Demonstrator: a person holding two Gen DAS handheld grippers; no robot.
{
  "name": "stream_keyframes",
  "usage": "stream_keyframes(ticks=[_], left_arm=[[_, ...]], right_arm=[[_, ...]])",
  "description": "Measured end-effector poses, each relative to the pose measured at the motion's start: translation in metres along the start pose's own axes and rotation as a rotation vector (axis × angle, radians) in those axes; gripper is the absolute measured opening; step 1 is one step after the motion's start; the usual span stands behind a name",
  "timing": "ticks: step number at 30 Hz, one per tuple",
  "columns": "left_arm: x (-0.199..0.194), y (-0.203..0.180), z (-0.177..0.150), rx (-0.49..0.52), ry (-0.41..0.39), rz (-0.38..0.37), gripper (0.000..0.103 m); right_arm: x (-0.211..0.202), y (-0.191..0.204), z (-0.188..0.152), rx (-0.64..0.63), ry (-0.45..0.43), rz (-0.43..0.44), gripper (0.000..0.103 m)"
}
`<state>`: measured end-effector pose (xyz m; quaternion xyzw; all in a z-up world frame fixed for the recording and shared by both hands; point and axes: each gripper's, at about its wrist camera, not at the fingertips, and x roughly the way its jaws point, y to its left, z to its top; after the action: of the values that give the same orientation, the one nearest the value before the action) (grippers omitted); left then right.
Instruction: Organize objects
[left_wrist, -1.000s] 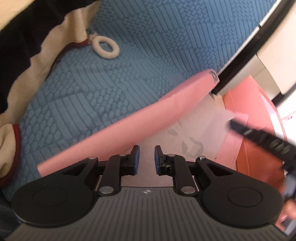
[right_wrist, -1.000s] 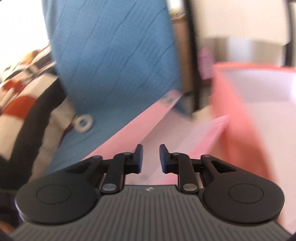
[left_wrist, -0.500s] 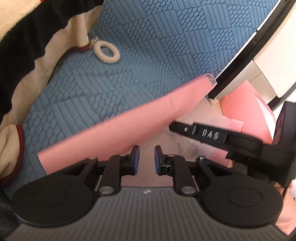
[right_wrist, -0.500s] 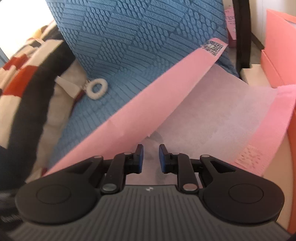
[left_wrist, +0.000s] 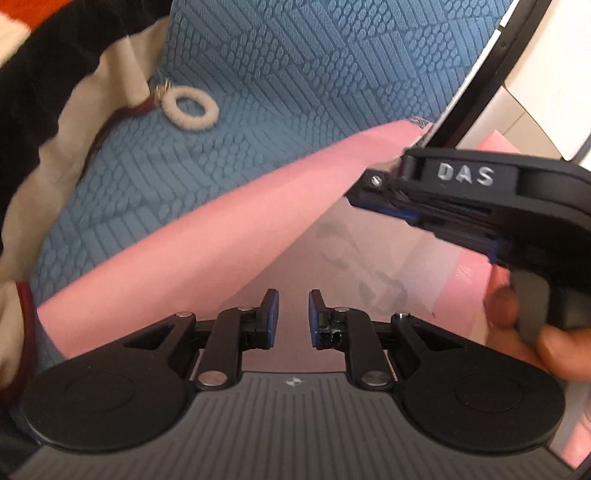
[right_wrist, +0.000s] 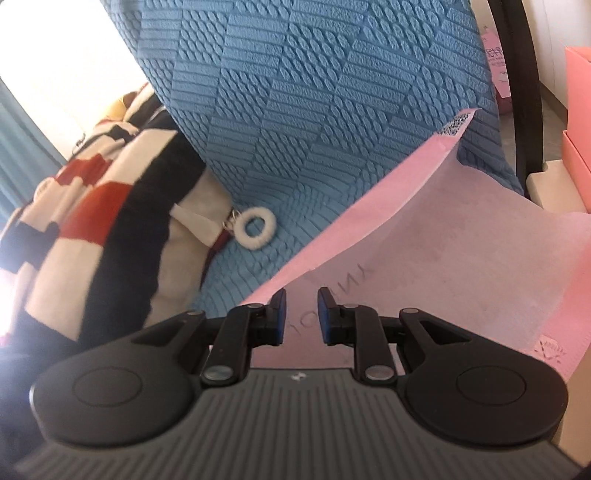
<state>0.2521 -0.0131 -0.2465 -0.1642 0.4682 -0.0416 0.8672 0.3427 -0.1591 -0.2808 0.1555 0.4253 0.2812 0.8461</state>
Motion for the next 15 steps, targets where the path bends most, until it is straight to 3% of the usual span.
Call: stream_keyframes(ticks=[3, 7, 11, 15], left_arm=[[0.005, 0.007, 0.012, -0.039, -0.025, 0.024, 0.019], [0.006, 0.021, 0.028, -0.119, -0.066, 0.043, 0.019], [0.007, 0.035, 0.041, -0.186, -0.087, 0.057, 0.019], [0.008, 0.042, 0.050, -0.230, -0.102, 0.061, 0.019]], right_arm=[[-0.002, 0.000, 0.002, 0.015, -0.013, -0.020, 0.022], [-0.019, 0.005, 0.002, -0.037, -0.029, -0.162, 0.023], [-0.051, -0.003, -0.005, -0.029, -0.075, -0.239, 0.024], [-0.079, -0.011, -0.017, -0.004, -0.120, -0.351, 0.035]])
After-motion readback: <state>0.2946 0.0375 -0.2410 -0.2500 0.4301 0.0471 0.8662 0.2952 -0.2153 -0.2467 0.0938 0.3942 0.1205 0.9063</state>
